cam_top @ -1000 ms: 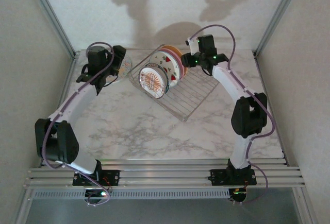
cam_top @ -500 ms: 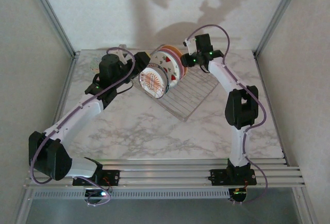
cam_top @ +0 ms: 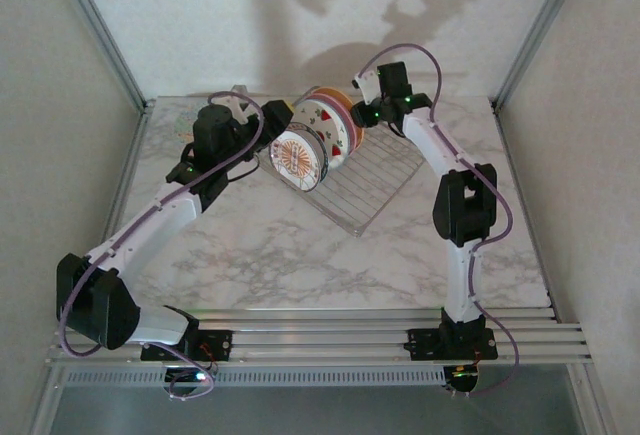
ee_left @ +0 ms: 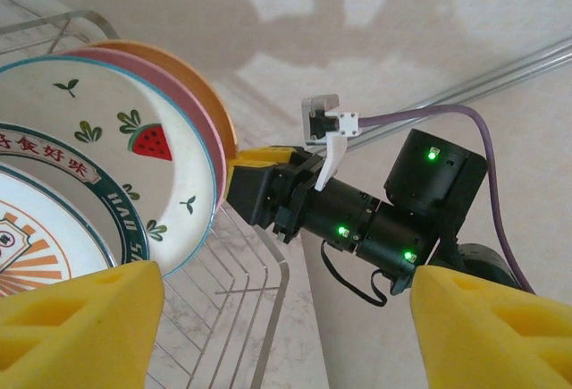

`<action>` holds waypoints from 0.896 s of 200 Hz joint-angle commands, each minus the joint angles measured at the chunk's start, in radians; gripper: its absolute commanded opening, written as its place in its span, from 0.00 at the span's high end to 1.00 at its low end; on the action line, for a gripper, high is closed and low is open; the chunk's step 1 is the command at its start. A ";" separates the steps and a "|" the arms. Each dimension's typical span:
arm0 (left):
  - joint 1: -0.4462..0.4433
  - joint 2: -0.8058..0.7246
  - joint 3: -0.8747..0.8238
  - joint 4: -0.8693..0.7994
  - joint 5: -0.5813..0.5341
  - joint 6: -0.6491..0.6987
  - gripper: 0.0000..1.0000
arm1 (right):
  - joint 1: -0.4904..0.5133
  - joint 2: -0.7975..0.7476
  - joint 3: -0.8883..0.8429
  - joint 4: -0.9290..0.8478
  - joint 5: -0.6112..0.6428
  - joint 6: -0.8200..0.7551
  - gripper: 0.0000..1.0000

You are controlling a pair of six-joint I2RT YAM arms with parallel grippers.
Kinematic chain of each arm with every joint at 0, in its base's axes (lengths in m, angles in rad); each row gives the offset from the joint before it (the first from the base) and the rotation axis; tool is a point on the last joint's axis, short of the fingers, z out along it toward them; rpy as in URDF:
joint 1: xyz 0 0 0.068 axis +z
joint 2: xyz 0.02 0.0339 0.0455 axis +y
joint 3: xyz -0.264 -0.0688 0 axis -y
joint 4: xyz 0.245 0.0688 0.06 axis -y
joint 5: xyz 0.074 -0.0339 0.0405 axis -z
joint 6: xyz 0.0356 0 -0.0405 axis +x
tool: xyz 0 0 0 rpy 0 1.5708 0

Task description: Unload the plates from the dish rack

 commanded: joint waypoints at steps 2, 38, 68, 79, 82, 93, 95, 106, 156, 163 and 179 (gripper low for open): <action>-0.012 0.021 0.025 0.026 0.017 0.015 0.27 | 0.002 0.050 0.049 -0.004 -0.008 -0.016 0.60; -0.012 0.047 0.046 0.020 0.019 0.014 0.28 | 0.012 0.052 0.058 0.001 0.011 -0.008 0.66; -0.015 0.070 0.064 0.023 0.025 0.014 0.27 | 0.029 0.040 0.050 0.013 0.049 -0.016 0.74; -0.016 0.076 0.069 0.025 0.026 0.015 0.28 | 0.039 0.029 0.041 0.026 0.078 -0.022 0.77; -0.016 0.078 0.069 0.025 0.025 0.016 0.27 | 0.043 0.026 0.038 0.031 0.089 -0.022 0.77; -0.015 0.082 0.074 0.023 0.027 0.018 0.28 | 0.053 0.016 0.028 0.050 0.125 -0.027 0.80; -0.016 0.083 0.076 0.022 0.026 0.017 0.27 | 0.056 0.013 0.026 0.054 0.131 -0.027 0.81; -0.016 0.086 0.077 0.023 0.025 0.019 0.28 | 0.065 0.002 0.013 0.074 0.168 -0.033 0.84; -0.015 0.090 0.073 0.031 0.028 0.019 0.28 | 0.119 -0.032 -0.014 0.135 0.345 -0.058 1.00; -0.014 0.089 0.073 0.031 0.027 0.019 0.28 | 0.127 -0.036 -0.017 0.145 0.369 -0.062 1.00; -0.015 0.088 0.072 0.033 0.027 0.018 0.28 | 0.142 -0.046 -0.019 0.165 0.430 -0.068 1.00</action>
